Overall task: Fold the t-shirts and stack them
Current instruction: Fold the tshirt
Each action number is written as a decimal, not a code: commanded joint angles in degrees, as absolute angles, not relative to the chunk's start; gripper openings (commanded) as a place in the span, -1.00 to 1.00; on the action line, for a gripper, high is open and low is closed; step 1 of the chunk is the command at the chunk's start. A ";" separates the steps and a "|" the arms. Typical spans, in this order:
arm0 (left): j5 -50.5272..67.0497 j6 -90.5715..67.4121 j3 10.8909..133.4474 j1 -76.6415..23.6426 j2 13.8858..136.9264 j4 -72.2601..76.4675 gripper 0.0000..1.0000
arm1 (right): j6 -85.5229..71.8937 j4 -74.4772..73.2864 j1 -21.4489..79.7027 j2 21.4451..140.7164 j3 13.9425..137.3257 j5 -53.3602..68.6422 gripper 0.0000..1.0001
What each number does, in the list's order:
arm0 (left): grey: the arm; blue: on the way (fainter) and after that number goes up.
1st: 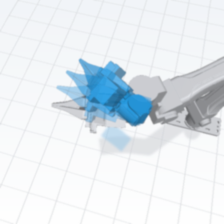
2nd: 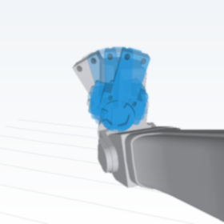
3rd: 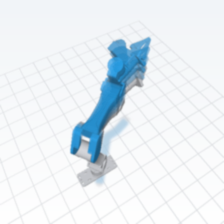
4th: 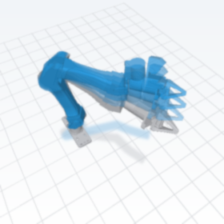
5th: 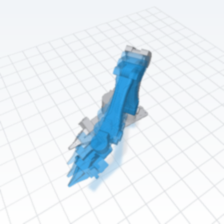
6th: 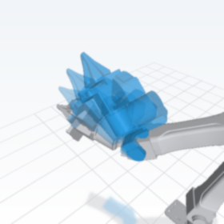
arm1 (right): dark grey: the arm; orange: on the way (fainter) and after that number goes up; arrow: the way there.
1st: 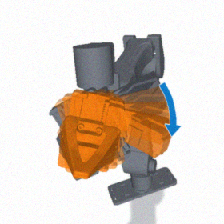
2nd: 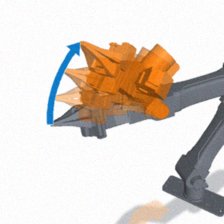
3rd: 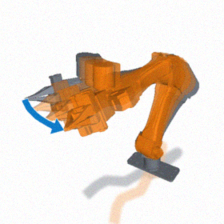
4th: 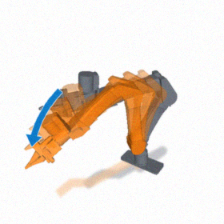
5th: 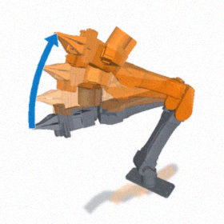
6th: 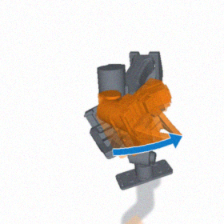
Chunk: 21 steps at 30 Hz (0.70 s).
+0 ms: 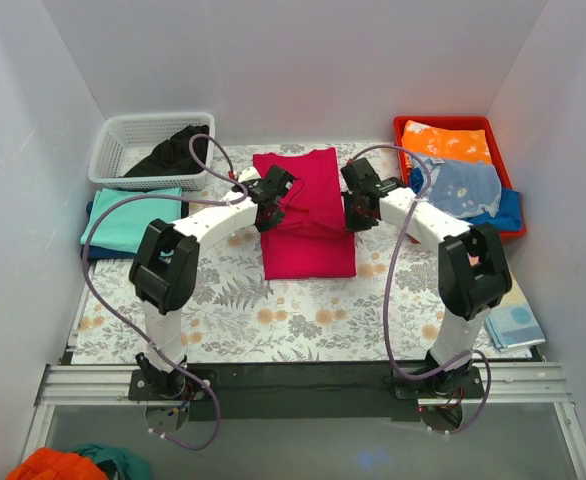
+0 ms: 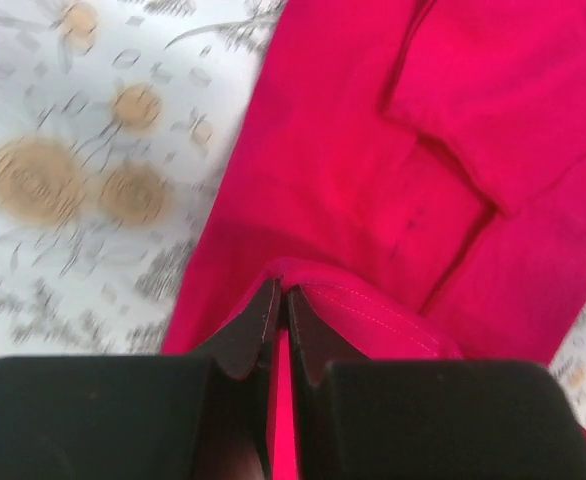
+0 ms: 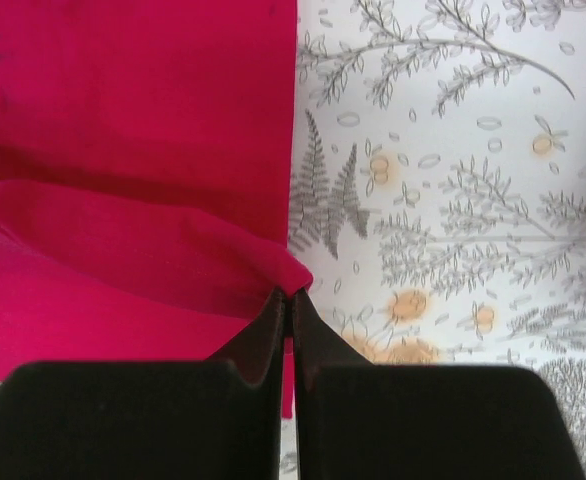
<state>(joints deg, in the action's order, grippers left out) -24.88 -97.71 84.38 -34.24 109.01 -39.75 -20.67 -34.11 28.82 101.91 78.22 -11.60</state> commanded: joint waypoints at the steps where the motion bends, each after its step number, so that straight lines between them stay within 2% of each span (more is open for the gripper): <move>1: -26.02 -92.73 91.92 -31.47 114.16 -39.73 -1.00 | -16.44 -32.70 27.16 108.44 85.85 -10.99 -0.97; 7: -26.28 -93.69 96.15 -30.24 118.83 -41.75 -1.00 | -14.33 -33.13 25.93 115.22 92.54 -9.76 -0.97; 21: -29.26 -96.07 93.43 -30.59 113.56 -42.63 -1.00 | -15.47 -33.40 23.64 117.42 94.48 -7.82 -0.97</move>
<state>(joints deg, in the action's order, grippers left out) -24.29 -95.44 93.82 -30.83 119.94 -40.95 -16.19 -32.97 24.49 117.08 92.58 -7.07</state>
